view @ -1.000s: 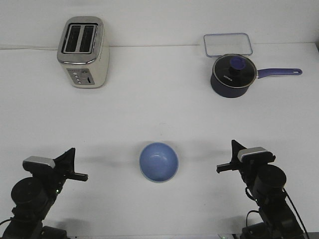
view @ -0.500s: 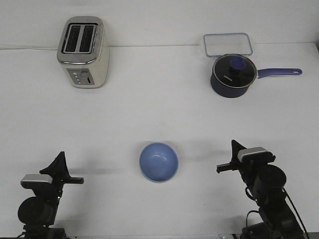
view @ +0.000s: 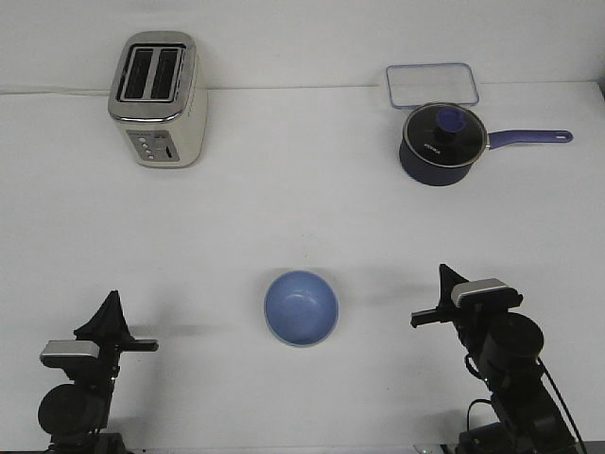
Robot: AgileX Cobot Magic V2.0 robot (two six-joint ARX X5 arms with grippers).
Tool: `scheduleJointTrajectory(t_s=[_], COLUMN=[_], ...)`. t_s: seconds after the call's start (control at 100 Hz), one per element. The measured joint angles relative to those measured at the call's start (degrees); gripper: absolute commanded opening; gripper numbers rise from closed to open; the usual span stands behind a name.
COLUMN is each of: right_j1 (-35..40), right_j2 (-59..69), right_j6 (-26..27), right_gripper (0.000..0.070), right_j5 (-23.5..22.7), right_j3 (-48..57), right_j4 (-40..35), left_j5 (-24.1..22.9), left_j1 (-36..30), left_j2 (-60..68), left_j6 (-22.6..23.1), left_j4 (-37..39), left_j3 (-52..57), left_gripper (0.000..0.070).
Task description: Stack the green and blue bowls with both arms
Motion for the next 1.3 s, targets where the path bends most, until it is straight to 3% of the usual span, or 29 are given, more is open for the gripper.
scheduleJointTrajectory(t_s=[0.87,1.06,1.3], right_j1=[0.0,-1.4,-5.2], right_j2=[-0.3,-6.7,-19.2], right_j6=[0.0,-0.3,-0.2], right_gripper=[0.0000,0.0000,0.0000], right_j5=[1.5,1.7,1.6], right_j3=[0.0,-1.7,-12.2], right_j4=[2.8,4.8,8.9], left_j5=[0.0,0.0,0.0], left_j1=[0.0,0.0,0.0], left_j2=[0.0,0.0,0.0], left_j6=[0.0,0.0,0.0], left_j4=[-0.1,-0.1,-0.2], left_j3=[0.0,0.0,0.0], left_gripper=[0.0012,0.0012,0.0012])
